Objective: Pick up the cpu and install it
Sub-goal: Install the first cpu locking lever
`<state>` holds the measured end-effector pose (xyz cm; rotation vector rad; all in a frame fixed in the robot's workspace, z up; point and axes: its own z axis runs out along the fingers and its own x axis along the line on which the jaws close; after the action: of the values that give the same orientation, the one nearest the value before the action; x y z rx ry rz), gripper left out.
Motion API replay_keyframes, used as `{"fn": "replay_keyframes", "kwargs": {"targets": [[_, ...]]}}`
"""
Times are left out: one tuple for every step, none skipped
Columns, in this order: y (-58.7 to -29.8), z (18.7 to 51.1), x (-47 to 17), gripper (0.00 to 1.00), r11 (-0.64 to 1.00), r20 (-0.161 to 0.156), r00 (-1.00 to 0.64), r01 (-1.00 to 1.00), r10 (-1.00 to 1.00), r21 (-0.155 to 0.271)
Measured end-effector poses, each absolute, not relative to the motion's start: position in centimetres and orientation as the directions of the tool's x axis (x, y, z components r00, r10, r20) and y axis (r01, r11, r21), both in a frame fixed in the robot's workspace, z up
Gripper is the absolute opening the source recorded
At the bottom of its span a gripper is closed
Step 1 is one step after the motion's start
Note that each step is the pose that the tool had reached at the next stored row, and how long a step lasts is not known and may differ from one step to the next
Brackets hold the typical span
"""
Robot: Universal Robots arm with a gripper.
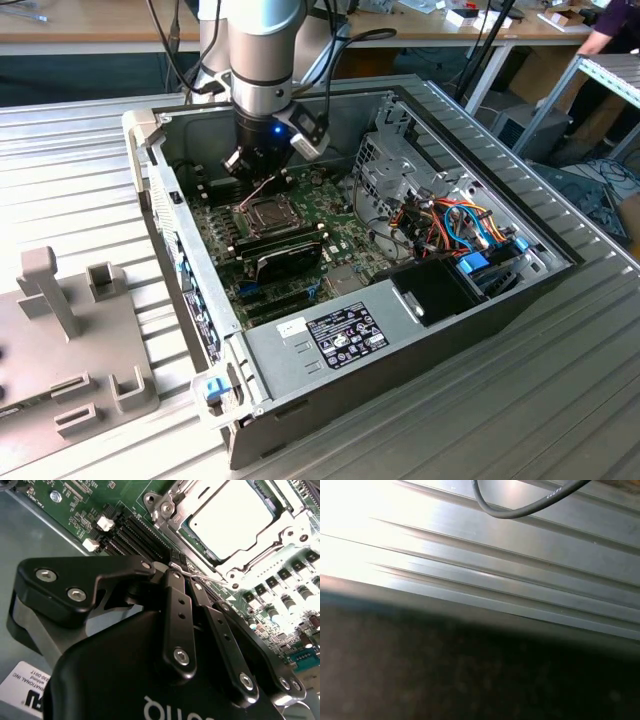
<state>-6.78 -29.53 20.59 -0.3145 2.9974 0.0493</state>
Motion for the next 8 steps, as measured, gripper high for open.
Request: {"fn": "replay_keyframes", "kwargs": {"targets": [[-29.53,20.60,-6.78,0.11,0.978,-0.130,-0.970,-0.209,-0.205,0.019],[-29.53,20.60,-6.80,0.11,0.978,-0.130,-0.970,-0.209,-0.205,0.019],[-29.53,20.60,-6.86,0.11,0.978,-0.131,-0.970,-0.209,-0.205,0.019],[-29.53,20.61,-6.93,0.11,0.978,-0.131,-0.970,-0.209,-0.205,0.019],[-29.53,20.61,-6.93,0.11,0.978,-0.131,-0.970,-0.209,-0.205,0.019],[-29.53,20.61,-6.93,0.11,0.978,-0.131,-0.970,-0.209,-0.205,0.019],[-29.53,20.61,-6.94,0.11,0.978,-0.131,-0.970,-0.209,-0.205,0.019],[-29.54,20.79,-6.95,0.11,0.978,-0.131,-0.970,-0.209,-0.205,0.019]]}}
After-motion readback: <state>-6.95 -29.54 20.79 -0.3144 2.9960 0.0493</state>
